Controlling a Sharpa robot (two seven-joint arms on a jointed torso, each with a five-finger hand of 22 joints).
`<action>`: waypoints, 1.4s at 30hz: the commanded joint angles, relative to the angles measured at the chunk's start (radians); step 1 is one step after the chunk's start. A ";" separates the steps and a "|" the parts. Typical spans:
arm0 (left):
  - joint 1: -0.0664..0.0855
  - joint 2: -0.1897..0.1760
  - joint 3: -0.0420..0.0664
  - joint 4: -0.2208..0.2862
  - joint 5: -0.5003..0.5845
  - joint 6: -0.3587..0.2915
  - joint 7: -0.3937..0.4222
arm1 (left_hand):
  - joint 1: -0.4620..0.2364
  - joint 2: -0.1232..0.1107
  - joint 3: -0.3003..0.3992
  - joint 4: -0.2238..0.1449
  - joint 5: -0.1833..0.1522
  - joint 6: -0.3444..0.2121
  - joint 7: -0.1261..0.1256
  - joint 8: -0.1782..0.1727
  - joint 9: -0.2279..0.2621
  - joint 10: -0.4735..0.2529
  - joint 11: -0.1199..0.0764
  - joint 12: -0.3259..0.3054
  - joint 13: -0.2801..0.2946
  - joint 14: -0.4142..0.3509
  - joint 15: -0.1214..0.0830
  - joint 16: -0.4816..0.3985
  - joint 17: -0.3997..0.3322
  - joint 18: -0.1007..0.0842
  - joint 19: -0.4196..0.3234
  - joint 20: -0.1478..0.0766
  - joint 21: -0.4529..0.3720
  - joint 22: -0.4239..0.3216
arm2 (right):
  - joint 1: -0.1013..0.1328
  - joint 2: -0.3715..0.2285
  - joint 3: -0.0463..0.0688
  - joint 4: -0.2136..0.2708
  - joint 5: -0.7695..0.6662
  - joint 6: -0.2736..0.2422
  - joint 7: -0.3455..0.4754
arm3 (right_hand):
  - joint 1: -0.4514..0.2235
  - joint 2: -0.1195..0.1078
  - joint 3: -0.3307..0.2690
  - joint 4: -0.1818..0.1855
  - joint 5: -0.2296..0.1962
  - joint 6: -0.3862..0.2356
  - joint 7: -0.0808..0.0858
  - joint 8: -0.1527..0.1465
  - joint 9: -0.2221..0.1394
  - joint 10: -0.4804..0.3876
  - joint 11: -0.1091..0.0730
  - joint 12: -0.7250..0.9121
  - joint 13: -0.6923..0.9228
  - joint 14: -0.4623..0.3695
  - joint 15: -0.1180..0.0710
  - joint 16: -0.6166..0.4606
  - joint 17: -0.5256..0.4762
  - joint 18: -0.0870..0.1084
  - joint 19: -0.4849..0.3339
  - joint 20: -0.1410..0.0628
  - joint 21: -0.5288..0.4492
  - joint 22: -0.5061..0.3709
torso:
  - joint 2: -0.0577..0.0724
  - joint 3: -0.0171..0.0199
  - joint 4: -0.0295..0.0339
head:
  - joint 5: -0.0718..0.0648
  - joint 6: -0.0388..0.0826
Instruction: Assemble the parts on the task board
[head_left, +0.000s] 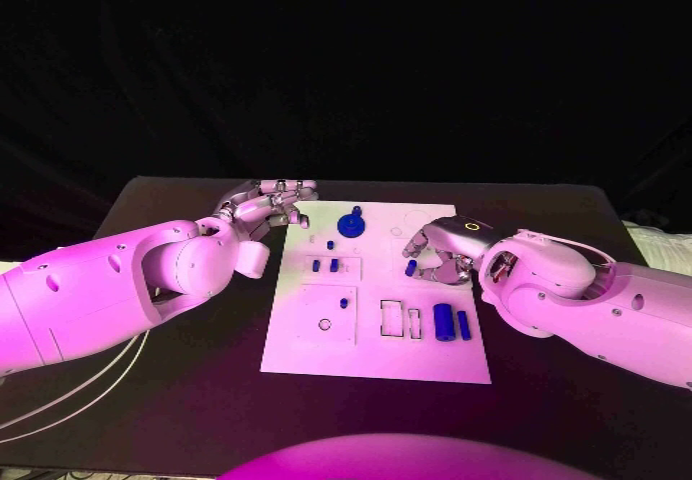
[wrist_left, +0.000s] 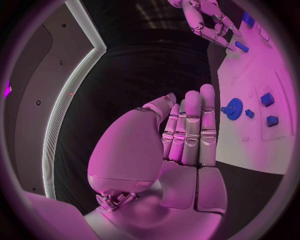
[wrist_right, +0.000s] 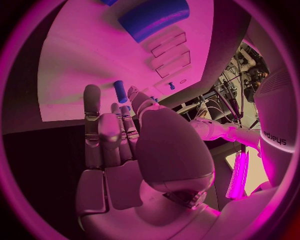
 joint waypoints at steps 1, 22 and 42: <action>-0.001 0.000 0.001 0.003 -0.006 0.020 0.003 | -0.002 0.010 -0.005 -0.004 -0.001 -0.010 0.001 0.007 -0.001 -0.007 -0.003 0.004 0.002 -0.005 0.001 -0.002 -0.002 0.018 -0.007 0.001 -0.006 -0.002 | 0.000 0.006 0.000 -0.006 -0.022 0.021 -0.013 | -0.002 0.019 0.012 0.003 -0.005 0.010 0.002 0.005 0.001 0.015 -0.003 0.010 0.000 -0.001 0.003 0.006 0.002 0.015 -0.005 0.003 0.001 0.002 | 0.000 0.0000 -0.0007 | -0.001 -0.001; -0.001 0.001 0.001 0.003 -0.003 0.020 -0.001 | -0.003 0.011 -0.006 -0.004 -0.001 -0.010 0.001 0.008 -0.001 -0.008 -0.003 0.006 0.002 -0.005 0.001 -0.002 -0.002 0.018 -0.007 0.002 -0.007 -0.002 | -0.001 0.038 -0.002 -0.037 -0.023 0.053 -0.024 | -0.018 0.038 0.092 0.020 -0.040 0.074 0.001 0.026 0.009 0.126 -0.025 0.066 -0.003 0.038 -0.014 0.060 0.055 0.007 0.040 -0.012 0.056 0.069 | 0.000 0.0001 -0.0007 | -0.006 -0.009; -0.001 0.003 0.001 -0.001 -0.003 0.018 -0.002 | -0.006 0.012 -0.008 -0.003 -0.002 -0.013 0.001 0.010 -0.001 -0.011 -0.002 0.008 0.002 -0.007 0.002 -0.001 -0.003 0.018 -0.008 0.002 -0.008 -0.003 | -0.007 0.056 -0.005 -0.057 -0.019 0.118 -0.040 | -0.026 0.031 0.104 0.022 -0.062 0.089 -0.001 0.032 0.012 0.143 -0.029 0.068 -0.003 0.043 -0.018 0.067 0.061 0.003 0.050 -0.015 0.068 0.086 | 0.000 0.0002 -0.0004 | -0.009 -0.012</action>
